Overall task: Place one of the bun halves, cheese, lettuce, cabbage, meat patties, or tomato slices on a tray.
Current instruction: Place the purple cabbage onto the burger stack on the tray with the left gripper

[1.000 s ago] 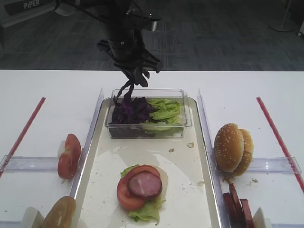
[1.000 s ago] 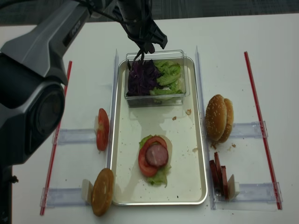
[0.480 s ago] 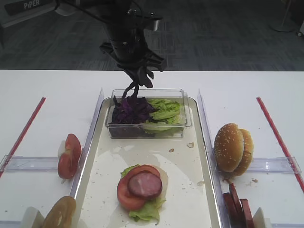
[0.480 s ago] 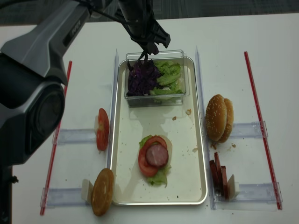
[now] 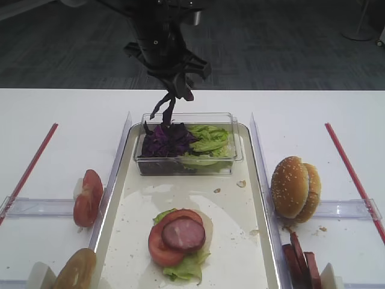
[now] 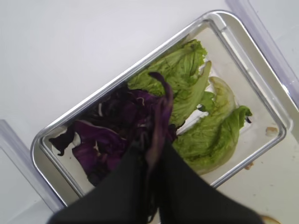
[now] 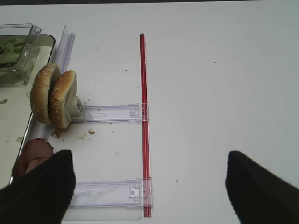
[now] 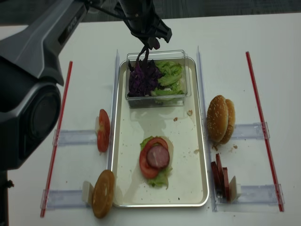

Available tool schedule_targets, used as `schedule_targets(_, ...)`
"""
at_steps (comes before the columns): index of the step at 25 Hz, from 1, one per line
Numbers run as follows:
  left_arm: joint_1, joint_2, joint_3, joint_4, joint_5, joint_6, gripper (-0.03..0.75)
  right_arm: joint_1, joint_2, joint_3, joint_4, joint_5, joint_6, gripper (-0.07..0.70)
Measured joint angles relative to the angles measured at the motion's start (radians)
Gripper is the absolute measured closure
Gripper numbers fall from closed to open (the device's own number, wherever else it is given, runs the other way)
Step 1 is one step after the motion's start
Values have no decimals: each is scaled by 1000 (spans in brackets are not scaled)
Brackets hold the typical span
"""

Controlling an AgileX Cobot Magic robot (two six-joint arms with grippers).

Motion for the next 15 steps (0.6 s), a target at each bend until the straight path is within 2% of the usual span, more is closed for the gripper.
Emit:
schedule_targets(8,-2,-43,54,-3,2,0,704,0,0,0,0,0,0,-34)
schedule_targets(15,-59,-101,105,-3,2,0,704,0,0,0,0,0,0,-34)
